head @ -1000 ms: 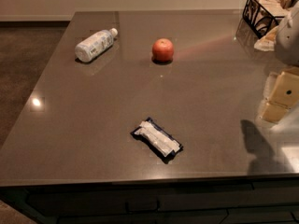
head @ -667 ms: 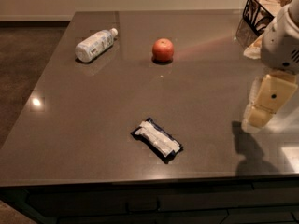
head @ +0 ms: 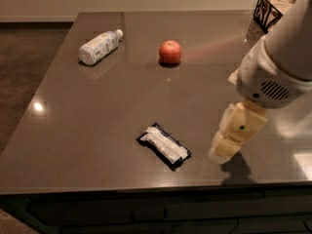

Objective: Move rxbar blueberry near apple

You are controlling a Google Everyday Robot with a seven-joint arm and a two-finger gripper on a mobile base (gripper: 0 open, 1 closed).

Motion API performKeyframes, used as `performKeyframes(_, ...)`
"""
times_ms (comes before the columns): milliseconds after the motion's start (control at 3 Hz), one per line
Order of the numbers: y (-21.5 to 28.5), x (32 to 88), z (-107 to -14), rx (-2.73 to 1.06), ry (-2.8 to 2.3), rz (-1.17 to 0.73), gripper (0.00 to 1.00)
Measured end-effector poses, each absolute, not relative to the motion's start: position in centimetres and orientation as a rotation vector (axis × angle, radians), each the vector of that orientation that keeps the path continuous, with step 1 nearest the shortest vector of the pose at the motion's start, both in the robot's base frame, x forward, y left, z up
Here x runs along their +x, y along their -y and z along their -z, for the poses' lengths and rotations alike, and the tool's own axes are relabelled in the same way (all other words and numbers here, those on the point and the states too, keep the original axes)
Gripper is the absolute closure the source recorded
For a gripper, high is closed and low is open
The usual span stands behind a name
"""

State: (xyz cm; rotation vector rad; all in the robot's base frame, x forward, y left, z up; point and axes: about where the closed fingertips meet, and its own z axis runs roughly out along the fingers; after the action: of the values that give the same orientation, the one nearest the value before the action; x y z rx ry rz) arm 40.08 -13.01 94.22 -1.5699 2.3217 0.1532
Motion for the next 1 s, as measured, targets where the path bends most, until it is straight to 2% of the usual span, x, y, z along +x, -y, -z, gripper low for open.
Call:
performKeyframes(333,8.5,38.7,-91.4,-1.596,-2.287,-0.151,0.0)
performKeyframes(1000,3.8,39.2,-86.1,-1.668,-2.292,-0.124,0.0)
